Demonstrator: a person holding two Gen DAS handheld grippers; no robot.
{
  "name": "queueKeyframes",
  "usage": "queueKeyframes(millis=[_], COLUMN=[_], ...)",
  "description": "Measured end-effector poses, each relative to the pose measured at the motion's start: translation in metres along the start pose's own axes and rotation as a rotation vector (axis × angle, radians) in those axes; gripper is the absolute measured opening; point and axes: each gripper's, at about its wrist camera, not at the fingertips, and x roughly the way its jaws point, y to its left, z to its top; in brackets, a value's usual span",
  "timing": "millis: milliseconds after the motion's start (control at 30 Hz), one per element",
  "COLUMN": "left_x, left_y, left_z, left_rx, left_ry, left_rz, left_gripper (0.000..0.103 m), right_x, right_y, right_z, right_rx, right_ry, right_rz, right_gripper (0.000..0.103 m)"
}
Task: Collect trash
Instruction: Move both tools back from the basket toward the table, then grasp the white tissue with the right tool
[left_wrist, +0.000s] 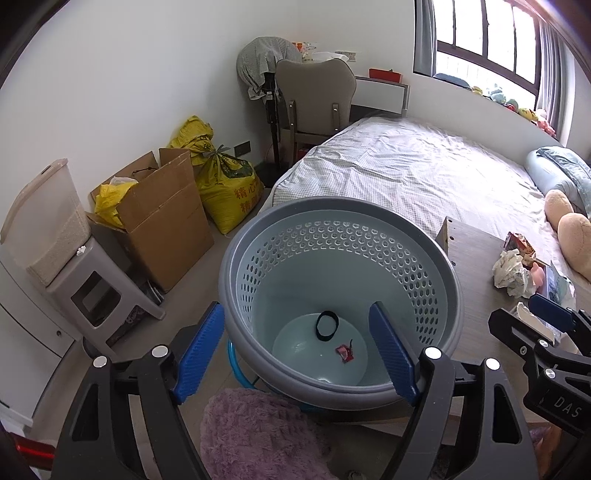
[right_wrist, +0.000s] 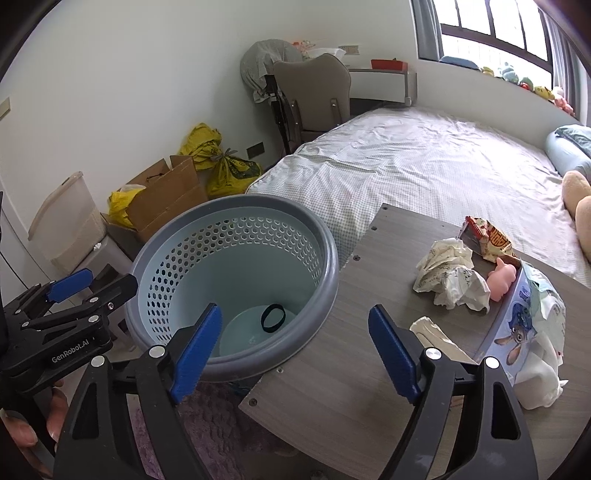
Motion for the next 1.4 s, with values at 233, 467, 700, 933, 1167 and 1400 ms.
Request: queueKeyframes(millis=[233, 467, 700, 933, 1167, 1400], left_x=[-0.009, -0.02, -0.026, -0.026, -0.023, -0.019], left_y=[-0.019, -0.046, -0.082, -0.11, -0.141, -0.164], left_z=[-0.006, -0.015, -0.026, -0.031, -0.039, -0.043], left_rx=[0.029, 0.062, 0.107, 0.135, 0.18, 0.202], left_ry=[-0.003, -0.002, 0.014, 0.036, 0.06, 0.074], left_rz=[-0.045, -0.102, -0.166, -0.202, -0.218, -0.216], left_gripper=[0.077, 0.077, 0.077, 0.077, 0.077, 0.077], right_x=[-0.02, -0.046, -0.071, -0.085, -0.086, -0.073], right_y=[-0.02, -0.05, -0.09, -0.128, -0.161, -0.185], right_z=[-0.015, -0.035, -0.059, -0.076, -0.089, -0.085], right_rx=[0.036, 0.079, 0.15, 0.213, 0.247, 0.257], right_ry=[-0.013, -0.028, -0.03, -0.032, -0.025, -0.021], right_rz=[-0.037, -0.088, -0.151, -0.213, -0.251, -0.253], right_gripper=[0.083, 0.084, 0.086, 0.086, 0.086, 0.086])
